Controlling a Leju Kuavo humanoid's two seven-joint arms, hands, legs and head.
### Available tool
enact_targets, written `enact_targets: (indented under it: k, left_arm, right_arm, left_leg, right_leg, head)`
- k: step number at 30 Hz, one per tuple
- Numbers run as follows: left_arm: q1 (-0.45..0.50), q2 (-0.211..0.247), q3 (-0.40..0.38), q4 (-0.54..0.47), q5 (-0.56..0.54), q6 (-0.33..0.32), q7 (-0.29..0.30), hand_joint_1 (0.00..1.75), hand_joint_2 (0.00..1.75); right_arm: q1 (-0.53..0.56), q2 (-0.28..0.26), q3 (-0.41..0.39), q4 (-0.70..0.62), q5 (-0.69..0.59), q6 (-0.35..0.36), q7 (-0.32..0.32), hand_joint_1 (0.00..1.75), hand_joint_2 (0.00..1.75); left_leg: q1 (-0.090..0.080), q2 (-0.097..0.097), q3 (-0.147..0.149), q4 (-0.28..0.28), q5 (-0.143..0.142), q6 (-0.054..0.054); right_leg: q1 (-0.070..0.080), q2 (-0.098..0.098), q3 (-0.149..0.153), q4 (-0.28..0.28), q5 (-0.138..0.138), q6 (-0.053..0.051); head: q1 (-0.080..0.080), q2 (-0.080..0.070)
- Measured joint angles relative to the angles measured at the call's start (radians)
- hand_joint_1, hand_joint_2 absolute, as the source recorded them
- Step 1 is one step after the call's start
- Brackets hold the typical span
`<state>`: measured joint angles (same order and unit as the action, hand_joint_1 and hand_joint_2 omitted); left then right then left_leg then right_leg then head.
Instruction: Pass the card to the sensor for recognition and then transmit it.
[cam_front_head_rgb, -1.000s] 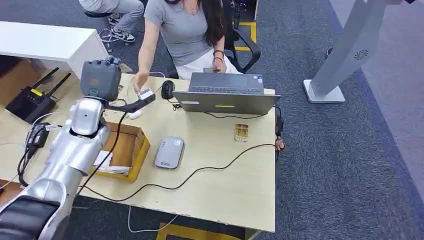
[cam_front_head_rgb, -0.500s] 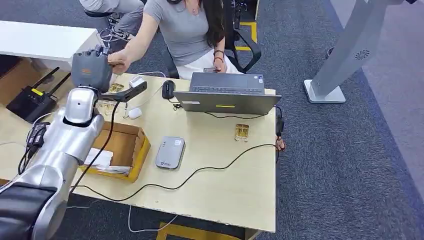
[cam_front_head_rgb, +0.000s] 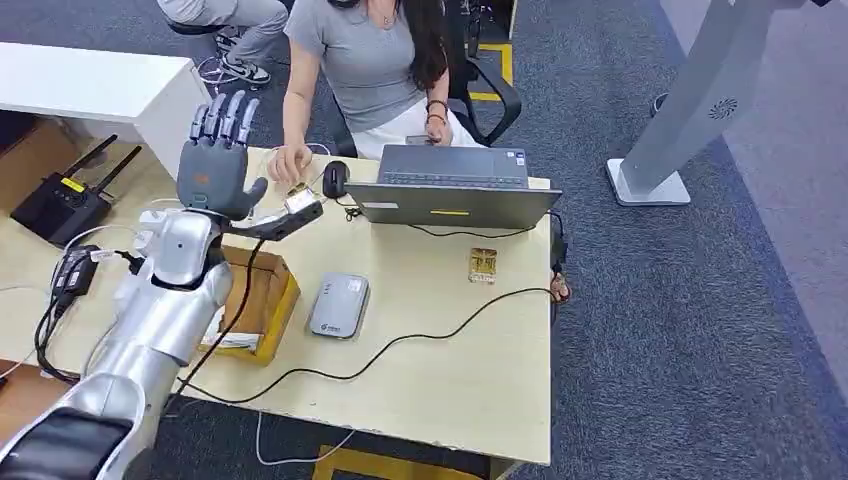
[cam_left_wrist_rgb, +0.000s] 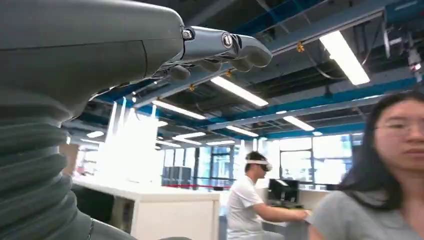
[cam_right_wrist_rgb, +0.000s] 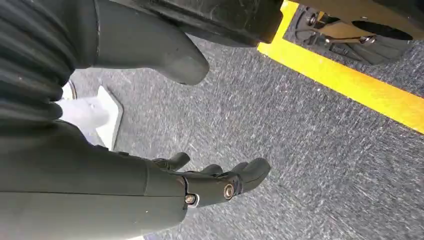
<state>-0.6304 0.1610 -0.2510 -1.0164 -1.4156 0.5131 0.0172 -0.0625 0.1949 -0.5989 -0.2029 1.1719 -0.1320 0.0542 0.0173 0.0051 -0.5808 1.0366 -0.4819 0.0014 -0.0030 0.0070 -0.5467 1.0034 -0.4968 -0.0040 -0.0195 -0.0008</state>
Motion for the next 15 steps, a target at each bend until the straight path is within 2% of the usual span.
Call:
enact_targets:
  k: [6,10,12,15]
  left_arm:
    - [0.262,-0.003,-0.001,-0.282,0.043,-0.065,-0.021,0.00,1.75]
    - [0.477,0.039,-0.001,-0.489,0.040,-0.092,-0.018,0.00,1.75]
    - [0.551,0.057,-0.001,-0.552,0.041,-0.103,-0.016,0.00,1.75]
    - [0.647,0.088,-0.001,-0.634,0.051,-0.163,-0.007,0.00,1.75]
  right_arm:
    - [0.005,0.006,-0.037,0.000,-0.039,-0.016,-0.007,0.00,1.75]
    - [0.012,0.013,-0.072,0.000,-0.072,-0.032,-0.016,0.00,1.75]
    - [0.013,0.013,-0.083,0.000,-0.076,-0.034,-0.017,0.00,1.75]
    - [0.013,0.015,-0.100,0.000,-0.085,-0.036,-0.022,0.00,1.75]
  left_leg:
    - [0.000,0.002,-0.001,0.000,-0.001,0.000]
    - [0.000,0.003,-0.001,-0.001,-0.002,-0.002]
    - [0.000,0.003,-0.002,-0.001,-0.002,-0.002]
    - [0.001,0.002,-0.002,-0.001,-0.002,-0.002]
  right_leg:
    - [0.000,0.003,-0.002,0.000,0.000,0.000]
    - [0.000,0.004,-0.003,0.000,-0.001,0.000]
    - [0.000,0.004,-0.004,0.000,-0.001,0.000]
    - [0.000,0.003,-0.004,0.000,-0.002,-0.001]
  head:
    - [0.001,0.000]
    - [-0.001,0.000]
    - [-0.001,0.000]
    - [-0.001,0.000]
